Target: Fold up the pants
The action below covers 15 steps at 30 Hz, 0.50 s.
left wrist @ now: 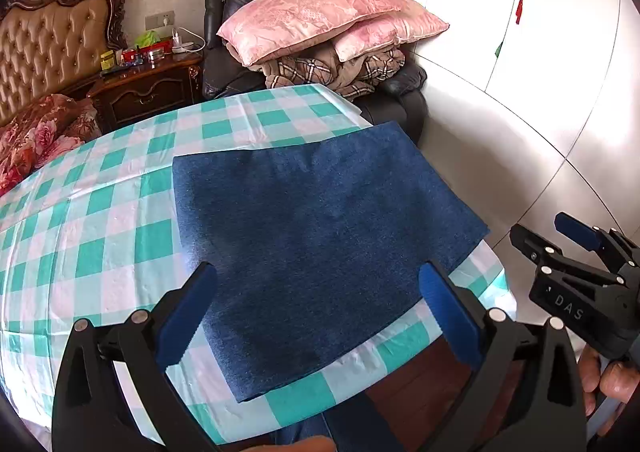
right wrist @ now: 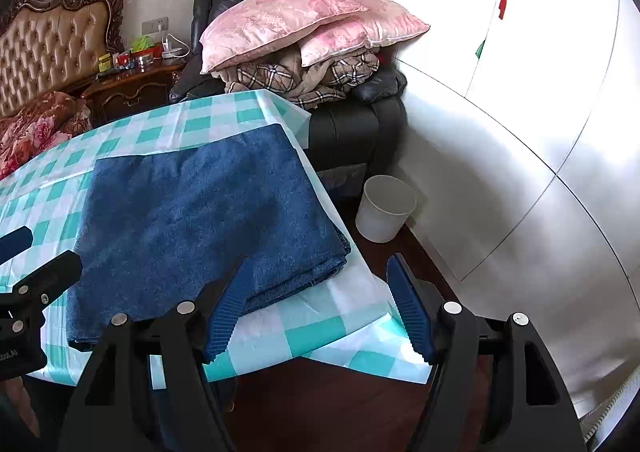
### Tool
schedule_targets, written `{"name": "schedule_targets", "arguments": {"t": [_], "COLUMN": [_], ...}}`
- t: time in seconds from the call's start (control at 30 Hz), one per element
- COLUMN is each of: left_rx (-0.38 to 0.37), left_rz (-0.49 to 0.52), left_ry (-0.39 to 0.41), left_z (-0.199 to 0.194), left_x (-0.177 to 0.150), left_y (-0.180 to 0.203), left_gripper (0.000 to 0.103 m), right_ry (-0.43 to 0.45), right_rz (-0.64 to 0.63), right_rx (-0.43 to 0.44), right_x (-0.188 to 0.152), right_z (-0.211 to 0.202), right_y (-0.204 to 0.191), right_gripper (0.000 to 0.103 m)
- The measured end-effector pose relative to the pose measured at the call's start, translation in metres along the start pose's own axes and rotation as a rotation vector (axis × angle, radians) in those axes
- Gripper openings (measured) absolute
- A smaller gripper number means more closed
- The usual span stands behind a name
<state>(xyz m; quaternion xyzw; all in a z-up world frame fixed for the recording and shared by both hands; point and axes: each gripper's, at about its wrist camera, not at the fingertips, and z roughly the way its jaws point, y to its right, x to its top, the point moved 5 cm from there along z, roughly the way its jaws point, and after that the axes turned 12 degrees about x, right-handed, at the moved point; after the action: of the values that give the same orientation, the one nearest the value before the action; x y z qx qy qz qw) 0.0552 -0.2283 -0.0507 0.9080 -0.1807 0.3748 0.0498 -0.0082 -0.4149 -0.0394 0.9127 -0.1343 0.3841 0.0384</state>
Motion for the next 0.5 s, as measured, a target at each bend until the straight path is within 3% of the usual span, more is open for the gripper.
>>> {"name": "schedule_targets", "arguments": {"t": [0.5], "left_rx": [0.004], "left_rz": [-0.003], "left_ry": [0.004], "left_z": [-0.0017], "left_x": [0.001], "left_y": [-0.0013], "left_gripper": [0.101], "right_ry": [-0.007], "right_rz": [-0.01], "right_rx": [0.0], "right_x": [-0.0017], "right_z": [0.0015], "right_y": [-0.0027], "right_gripper": [0.067]}}
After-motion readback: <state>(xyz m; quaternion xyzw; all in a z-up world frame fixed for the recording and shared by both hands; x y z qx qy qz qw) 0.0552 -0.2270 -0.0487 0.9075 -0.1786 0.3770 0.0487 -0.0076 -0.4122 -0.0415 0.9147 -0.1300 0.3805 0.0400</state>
